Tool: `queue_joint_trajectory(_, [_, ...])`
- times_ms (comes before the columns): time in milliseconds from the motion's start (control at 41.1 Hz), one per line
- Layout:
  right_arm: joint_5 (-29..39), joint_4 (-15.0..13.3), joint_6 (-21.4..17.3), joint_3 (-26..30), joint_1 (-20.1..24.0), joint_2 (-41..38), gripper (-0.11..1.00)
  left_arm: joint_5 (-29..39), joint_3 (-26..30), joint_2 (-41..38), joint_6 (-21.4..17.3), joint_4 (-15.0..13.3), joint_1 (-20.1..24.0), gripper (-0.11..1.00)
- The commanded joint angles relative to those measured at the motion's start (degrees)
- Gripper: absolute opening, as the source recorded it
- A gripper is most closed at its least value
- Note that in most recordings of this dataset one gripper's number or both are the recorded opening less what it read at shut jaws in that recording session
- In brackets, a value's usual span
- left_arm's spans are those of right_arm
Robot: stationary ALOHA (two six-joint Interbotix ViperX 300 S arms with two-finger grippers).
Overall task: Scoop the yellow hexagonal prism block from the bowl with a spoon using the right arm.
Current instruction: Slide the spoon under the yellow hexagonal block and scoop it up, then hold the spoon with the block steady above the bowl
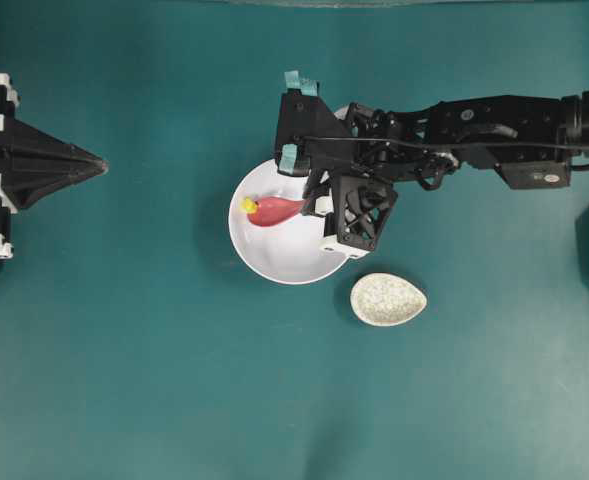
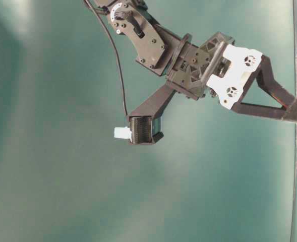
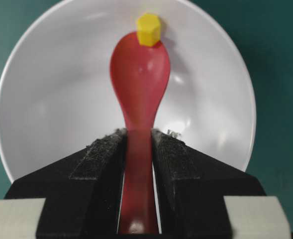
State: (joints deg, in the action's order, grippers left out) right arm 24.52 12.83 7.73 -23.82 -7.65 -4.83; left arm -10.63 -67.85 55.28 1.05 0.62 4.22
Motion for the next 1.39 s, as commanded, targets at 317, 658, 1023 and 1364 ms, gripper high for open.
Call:
queue_joint_trajectory(317, [-1.23, -0.18, 0.09, 0.7, 0.18, 3.25, 0.23, -0.26, 1.41, -0.44, 0.09, 0.18, 0.18, -0.01])
queue_joint_trajectory(658, [-2.02, -0.18, 0.09, 0.44, 0.18, 6.68, 0.23, -0.18, 1.32, -0.44, 0.09, 0.18, 0.18, -0.01])
queue_joint_trajectory(1023, [-15.38, -0.7, 1.23, -5.8, 0.88, 13.71, 0.23, -0.18, 1.41, -0.35, 0.09, 0.18, 0.18, -0.01])
queue_joint_trajectory(1364, [-30.94, -1.41, 2.29, -15.38, 3.34, 22.76, 0.23, -0.26, 1.41, -0.26, 0.09, 0.26, 0.18, -0.01])
